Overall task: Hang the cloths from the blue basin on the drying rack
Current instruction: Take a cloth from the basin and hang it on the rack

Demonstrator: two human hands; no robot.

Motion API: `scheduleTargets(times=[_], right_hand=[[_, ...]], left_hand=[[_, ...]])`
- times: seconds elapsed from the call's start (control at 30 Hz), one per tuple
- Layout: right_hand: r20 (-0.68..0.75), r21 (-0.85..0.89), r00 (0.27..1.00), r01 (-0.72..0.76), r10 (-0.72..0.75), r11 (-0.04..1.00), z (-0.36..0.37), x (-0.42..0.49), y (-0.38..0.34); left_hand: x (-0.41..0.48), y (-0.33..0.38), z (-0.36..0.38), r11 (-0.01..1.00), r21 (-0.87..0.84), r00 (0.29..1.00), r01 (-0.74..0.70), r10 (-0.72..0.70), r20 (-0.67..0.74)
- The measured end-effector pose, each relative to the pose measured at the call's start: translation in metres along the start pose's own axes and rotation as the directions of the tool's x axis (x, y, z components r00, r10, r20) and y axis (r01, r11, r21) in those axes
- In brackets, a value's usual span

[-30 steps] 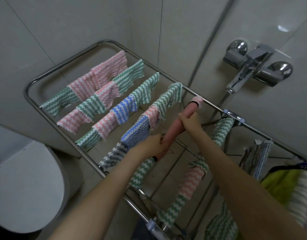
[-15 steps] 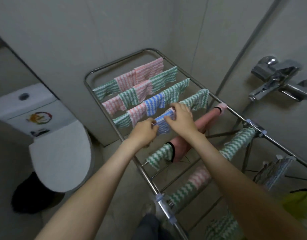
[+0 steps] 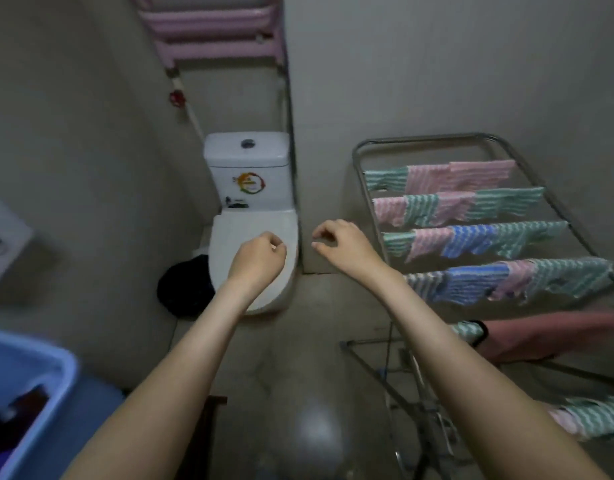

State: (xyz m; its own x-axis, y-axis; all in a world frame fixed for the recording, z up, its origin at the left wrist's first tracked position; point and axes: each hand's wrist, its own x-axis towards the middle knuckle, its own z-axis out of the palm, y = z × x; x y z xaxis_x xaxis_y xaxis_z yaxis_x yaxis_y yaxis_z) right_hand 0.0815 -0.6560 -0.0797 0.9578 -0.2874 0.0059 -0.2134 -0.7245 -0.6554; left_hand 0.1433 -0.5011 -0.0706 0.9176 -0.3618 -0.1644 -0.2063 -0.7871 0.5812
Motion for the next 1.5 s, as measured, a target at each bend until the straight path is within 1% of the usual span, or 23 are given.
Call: scheduleTargets(times=[0.13, 0.23, 0.33, 0.43, 0.5, 0.6, 0.67, 0.7, 0.77, 0.8, 0.87, 0.9, 0.97, 1.0, 1.07, 1.13, 1.2, 1.27, 1.33, 1.37, 1.4, 1.43, 1.5], right_hand=[[0.157, 0.063, 0.979, 0.120, -0.129, 0.991, 0.049, 0.022, -0.078], [0.261, 0.114, 0.933, 0.226, -0.249, 0.967, 0.099, 0.037, -0.153], [0.317, 0.147, 0.879, 0.327, -0.357, 0.934, 0.146, 0.044, -0.219], [0.415, 0.165, 0.794, 0.415, -0.444, 0.895, 0.206, 0.041, -0.279], [0.481, 0.170, 0.740, 0.447, -0.470, 0.878, 0.238, 0.034, -0.304], [0.619, 0.201, 0.593, 0.515, -0.516, 0.833, 0.289, 0.011, -0.338], [0.715, 0.179, 0.490, 0.560, -0.498, 0.809, 0.317, 0.000, -0.350], [0.765, 0.170, 0.421, 0.597, -0.486, 0.784, 0.334, -0.008, -0.358], [0.838, 0.145, 0.321, 0.649, -0.442, 0.747, 0.362, -0.018, -0.367], [0.886, 0.132, 0.248, 0.674, -0.392, 0.727, 0.381, -0.028, -0.372], [0.943, 0.110, 0.131, 0.743, -0.305, 0.660, 0.411, -0.041, -0.379], [0.957, 0.098, 0.097, 0.782, -0.275, 0.616, 0.427, -0.046, -0.381], [0.974, 0.042, 0.089, 0.832, -0.208, 0.553, 0.463, -0.051, -0.379], [0.977, 0.023, 0.097, 0.836, -0.189, 0.549, 0.480, -0.054, -0.377], [0.972, 0.023, 0.112, 0.830, -0.207, 0.558, 0.495, -0.061, -0.377], [0.954, 0.082, 0.096, 0.829, -0.285, 0.553, 0.495, -0.070, -0.384], [0.938, 0.143, 0.068, 0.817, -0.339, 0.559, 0.489, -0.071, -0.393], [0.916, 0.249, 0.006, 0.775, -0.401, 0.581, 0.475, -0.067, -0.405], [0.874, 0.396, -0.079, 0.685, -0.479, 0.611, 0.452, -0.066, -0.421], [0.853, 0.462, -0.116, 0.620, -0.508, 0.634, 0.438, -0.066, -0.428], [0.834, 0.511, -0.132, 0.552, -0.536, 0.659, 0.425, -0.064, -0.435], [0.818, 0.544, -0.133, 0.491, -0.559, 0.680, 0.412, -0.062, -0.441], [0.800, 0.578, -0.101, 0.392, -0.591, 0.716, 0.391, -0.057, -0.449]], left_hand=[[-0.014, -0.069, -0.060, 0.991, -0.051, 0.989, 0.127, -0.131, -0.069], [-0.030, -0.132, -0.108, 0.969, -0.103, 0.954, 0.226, -0.242, -0.177], [-0.047, -0.189, -0.141, 0.940, -0.145, 0.909, 0.308, -0.336, -0.247], [-0.071, -0.250, -0.169, 0.898, -0.151, 0.857, 0.413, -0.439, -0.269], [-0.088, -0.281, -0.178, 0.865, -0.172, 0.820, 0.472, -0.502, -0.274], [-0.128, -0.331, -0.187, 0.759, -0.242, 0.707, 0.604, -0.651, -0.276], [-0.150, -0.357, -0.188, 0.701, -0.261, 0.648, 0.663, -0.713, -0.268], [-0.168, -0.371, -0.190, 0.658, -0.286, 0.601, 0.697, -0.753, -0.267], [-0.192, -0.390, -0.191, 0.611, -0.289, 0.561, 0.737, -0.792, -0.243], [-0.211, -0.398, -0.192, 0.571, -0.299, 0.523, 0.765, -0.821, -0.230], [-0.236, -0.414, -0.191, 0.516, -0.329, 0.473, 0.791, -0.857, -0.207], [-0.246, -0.421, -0.190, 0.497, -0.344, 0.458, 0.796, -0.867, -0.193], [-0.261, -0.434, -0.187, 0.461, -0.365, 0.433, 0.809, -0.887, -0.161], [-0.268, -0.438, -0.184, 0.444, -0.379, 0.425, 0.812, -0.895, -0.138], [-0.273, -0.439, -0.182, 0.428, -0.408, 0.425, 0.807, -0.899, -0.103], [-0.277, -0.443, -0.180, 0.440, -0.408, 0.450, 0.800, -0.890, -0.077], [-0.278, -0.444, -0.182, 0.482, -0.412, 0.506, 0.773, -0.861, -0.058], [-0.275, -0.441, -0.186, 0.536, -0.416, 0.571, 0.735, -0.819, -0.046], [-0.271, -0.440, -0.192, 0.598, -0.418, 0.638, 0.684, -0.768, -0.055], [-0.269, -0.439, -0.195, 0.610, -0.423, 0.652, 0.670, -0.756, -0.057], [-0.267, -0.438, -0.199, 0.629, -0.421, 0.669, 0.653, -0.740, -0.070], [-0.265, -0.436, -0.203, 0.649, -0.427, 0.683, 0.629, -0.724, -0.094], [-0.262, -0.429, -0.213, 0.693, -0.434, 0.706, 0.576, -0.689, -0.164]])
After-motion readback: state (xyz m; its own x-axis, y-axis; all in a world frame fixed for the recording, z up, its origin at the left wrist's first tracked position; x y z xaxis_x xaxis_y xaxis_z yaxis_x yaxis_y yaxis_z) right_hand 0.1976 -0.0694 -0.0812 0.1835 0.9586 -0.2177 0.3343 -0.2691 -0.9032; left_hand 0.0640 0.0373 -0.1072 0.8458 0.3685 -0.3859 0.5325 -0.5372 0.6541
